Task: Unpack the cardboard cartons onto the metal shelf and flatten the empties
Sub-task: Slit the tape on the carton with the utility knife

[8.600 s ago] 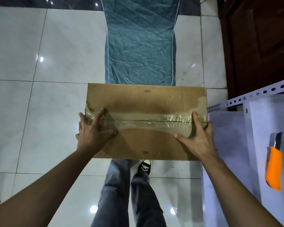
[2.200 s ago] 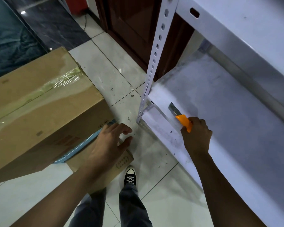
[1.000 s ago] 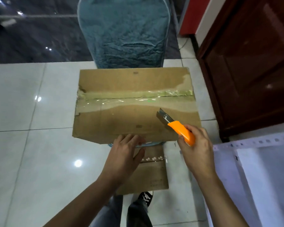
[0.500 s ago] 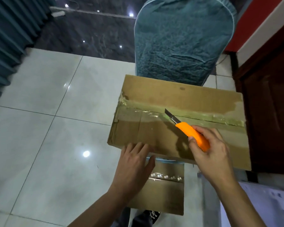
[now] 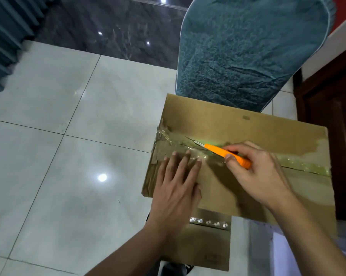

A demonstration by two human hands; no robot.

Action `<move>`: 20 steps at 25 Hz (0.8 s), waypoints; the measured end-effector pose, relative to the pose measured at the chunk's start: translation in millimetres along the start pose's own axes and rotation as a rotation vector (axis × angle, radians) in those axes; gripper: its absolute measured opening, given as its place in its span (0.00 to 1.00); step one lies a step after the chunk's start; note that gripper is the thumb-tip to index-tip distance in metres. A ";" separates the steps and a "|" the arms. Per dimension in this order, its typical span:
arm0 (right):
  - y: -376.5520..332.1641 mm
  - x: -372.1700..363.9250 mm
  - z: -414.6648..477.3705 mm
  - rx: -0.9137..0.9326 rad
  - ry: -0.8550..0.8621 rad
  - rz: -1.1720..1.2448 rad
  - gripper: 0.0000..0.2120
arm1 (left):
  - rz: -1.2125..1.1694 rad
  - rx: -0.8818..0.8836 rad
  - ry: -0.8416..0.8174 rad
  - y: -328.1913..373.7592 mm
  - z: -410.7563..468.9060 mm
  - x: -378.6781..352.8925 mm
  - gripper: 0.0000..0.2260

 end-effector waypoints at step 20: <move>-34.6 -43.2 83.8 -0.002 -0.417 -0.126 0.12 | 0.104 0.032 -0.045 -1.5 -3.5 -18.7 0.27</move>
Point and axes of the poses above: each hand's wrist, its own z-axis towards the middle knuckle, its own x-axis out of the back of the hand, y = z × x, the point moved 4 cm from there along z, towards the middle knuckle, and after that the axes turned 9 degrees about z, right-handed, at the moved point
